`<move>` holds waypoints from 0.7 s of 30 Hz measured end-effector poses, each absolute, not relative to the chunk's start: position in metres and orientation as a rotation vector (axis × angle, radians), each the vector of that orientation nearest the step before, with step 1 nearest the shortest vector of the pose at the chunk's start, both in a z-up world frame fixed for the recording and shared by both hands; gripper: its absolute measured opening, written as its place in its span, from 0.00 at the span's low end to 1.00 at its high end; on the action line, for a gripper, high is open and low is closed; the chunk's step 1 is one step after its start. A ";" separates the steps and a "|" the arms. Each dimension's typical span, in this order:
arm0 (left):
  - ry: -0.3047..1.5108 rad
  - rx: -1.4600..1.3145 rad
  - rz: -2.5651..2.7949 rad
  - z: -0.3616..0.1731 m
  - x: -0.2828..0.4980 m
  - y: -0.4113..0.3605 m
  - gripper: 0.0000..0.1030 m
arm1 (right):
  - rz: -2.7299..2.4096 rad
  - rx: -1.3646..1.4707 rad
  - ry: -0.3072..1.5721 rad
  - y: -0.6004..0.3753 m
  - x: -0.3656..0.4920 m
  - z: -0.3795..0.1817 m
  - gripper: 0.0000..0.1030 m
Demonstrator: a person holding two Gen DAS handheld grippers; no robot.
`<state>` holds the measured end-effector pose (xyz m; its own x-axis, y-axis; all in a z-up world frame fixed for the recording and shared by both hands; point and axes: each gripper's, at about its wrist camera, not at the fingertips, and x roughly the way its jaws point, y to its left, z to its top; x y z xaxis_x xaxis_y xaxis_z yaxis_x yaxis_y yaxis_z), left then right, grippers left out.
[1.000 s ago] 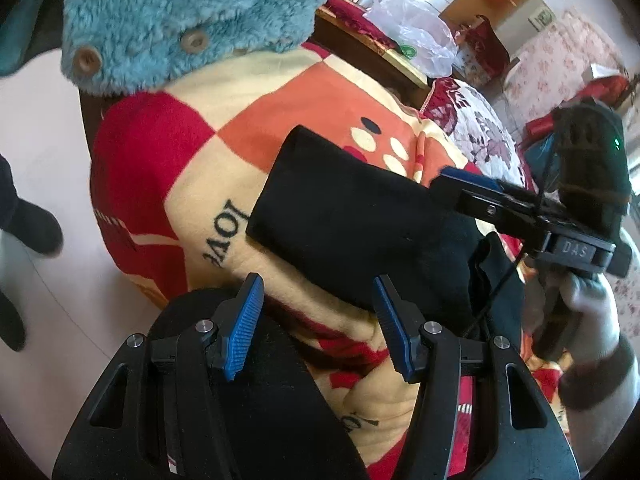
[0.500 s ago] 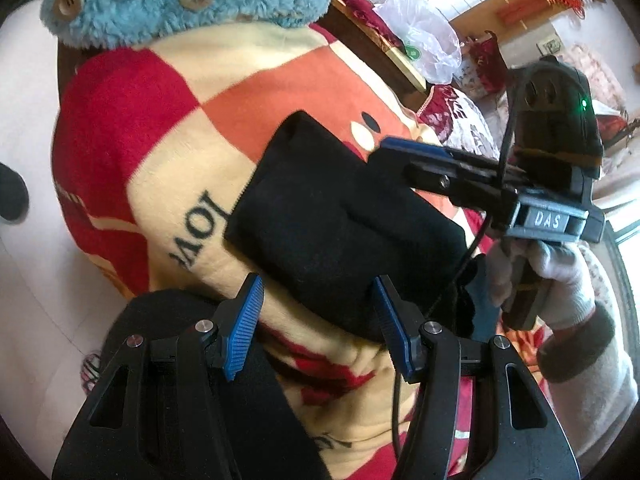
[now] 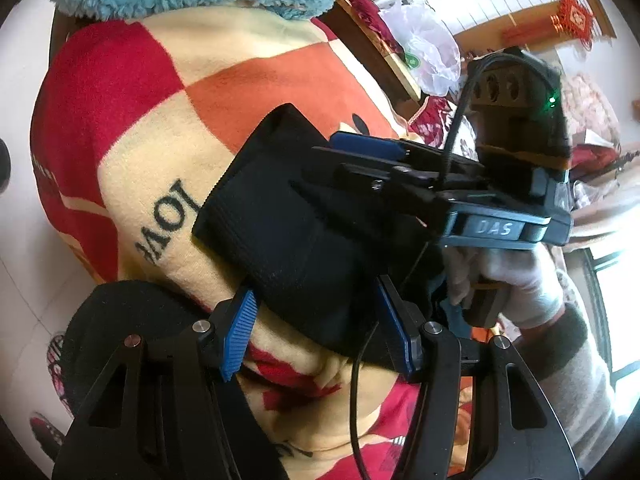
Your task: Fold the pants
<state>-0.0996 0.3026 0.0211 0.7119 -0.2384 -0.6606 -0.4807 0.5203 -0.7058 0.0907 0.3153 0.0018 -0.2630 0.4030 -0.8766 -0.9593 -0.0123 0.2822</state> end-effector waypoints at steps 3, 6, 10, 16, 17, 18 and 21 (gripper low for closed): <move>0.785 -1.059 0.162 0.020 -0.101 0.303 0.57 | 1.538 -0.731 1.144 0.325 0.092 -0.011 0.55; 0.774 -1.061 0.160 0.021 -0.102 0.302 0.57 | 1.555 -0.734 1.132 0.329 0.089 -0.015 0.45; 0.753 -1.063 0.147 0.020 -0.106 0.303 0.57 | 1.557 -0.740 1.074 0.325 0.082 -0.007 0.23; 0.728 -0.985 0.117 0.022 -0.100 0.300 0.57 | 1.590 -0.574 0.998 0.302 0.085 0.029 0.17; 0.726 -0.965 0.113 0.023 -0.099 0.299 0.58 | 1.598 -0.550 0.990 0.297 0.086 0.035 0.17; 0.725 -0.955 0.109 0.023 -0.099 0.299 0.58 | 1.604 -0.535 0.984 0.293 0.086 0.040 0.16; 0.718 -0.943 0.090 0.023 -0.096 0.300 0.58 | 1.619 -0.517 0.959 0.288 0.082 0.050 0.16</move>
<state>-0.0965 0.3001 0.0229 0.7679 -0.2304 -0.5977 -0.3705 0.6015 -0.7078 0.0824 0.2880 0.0498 -0.2748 0.5919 -0.7577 -0.9489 -0.0401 0.3129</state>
